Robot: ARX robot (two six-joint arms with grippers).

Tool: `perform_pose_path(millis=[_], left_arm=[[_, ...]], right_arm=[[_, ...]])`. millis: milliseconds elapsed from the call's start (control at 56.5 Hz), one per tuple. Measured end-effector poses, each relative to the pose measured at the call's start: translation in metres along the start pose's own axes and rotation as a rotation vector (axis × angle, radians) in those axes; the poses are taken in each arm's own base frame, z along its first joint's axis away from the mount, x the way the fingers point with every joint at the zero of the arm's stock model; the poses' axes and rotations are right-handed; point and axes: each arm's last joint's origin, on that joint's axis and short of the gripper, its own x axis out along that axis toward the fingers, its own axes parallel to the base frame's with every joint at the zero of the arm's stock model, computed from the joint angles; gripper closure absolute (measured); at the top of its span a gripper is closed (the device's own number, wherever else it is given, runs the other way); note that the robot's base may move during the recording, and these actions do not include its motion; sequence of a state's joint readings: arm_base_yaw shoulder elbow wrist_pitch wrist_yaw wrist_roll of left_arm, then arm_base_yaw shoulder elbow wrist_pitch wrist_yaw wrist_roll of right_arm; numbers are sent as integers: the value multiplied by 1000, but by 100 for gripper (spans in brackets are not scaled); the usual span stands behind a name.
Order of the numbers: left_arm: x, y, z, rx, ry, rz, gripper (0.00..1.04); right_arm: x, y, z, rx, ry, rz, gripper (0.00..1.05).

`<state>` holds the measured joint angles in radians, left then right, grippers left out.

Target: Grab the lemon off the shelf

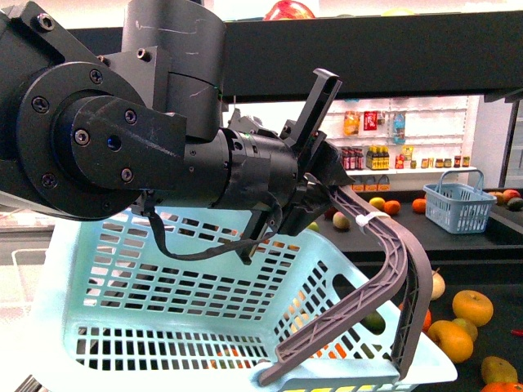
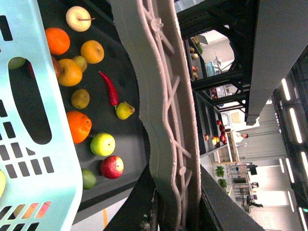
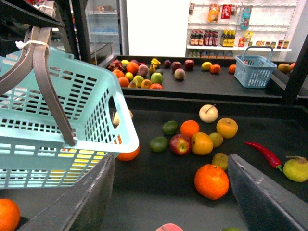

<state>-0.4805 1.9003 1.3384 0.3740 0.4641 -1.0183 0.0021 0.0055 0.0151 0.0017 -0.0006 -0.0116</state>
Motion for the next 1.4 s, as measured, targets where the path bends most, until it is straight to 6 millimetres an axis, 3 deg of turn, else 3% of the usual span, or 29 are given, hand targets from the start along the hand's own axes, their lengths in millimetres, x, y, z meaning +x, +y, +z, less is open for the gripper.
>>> perform_pose_path(millis=[35, 212, 372, 549, 690, 1062, 1398], left_arm=[[0, 0, 0, 0, 0, 0, 93], [0, 0, 4, -39, -128, 47, 93], [-9, 1, 26, -93, -329, 20, 93], [-32, 5, 61, -179, -613, -77, 93], [-68, 34, 90, -225, -804, -98, 93], [-161, 92, 132, -187, -985, -127, 93], [-230, 126, 136, -169, -1087, -187, 93]], right_arm=[[0, 0, 0, 1, 0, 0, 6], [0, 0, 0, 0, 0, 0, 7], [0, 0, 0, 0, 0, 0, 7], [0, 0, 0, 0, 0, 0, 7], [0, 0, 0, 0, 0, 0, 7], [0, 0, 0, 0, 0, 0, 7], [0, 0, 0, 0, 0, 0, 7]])
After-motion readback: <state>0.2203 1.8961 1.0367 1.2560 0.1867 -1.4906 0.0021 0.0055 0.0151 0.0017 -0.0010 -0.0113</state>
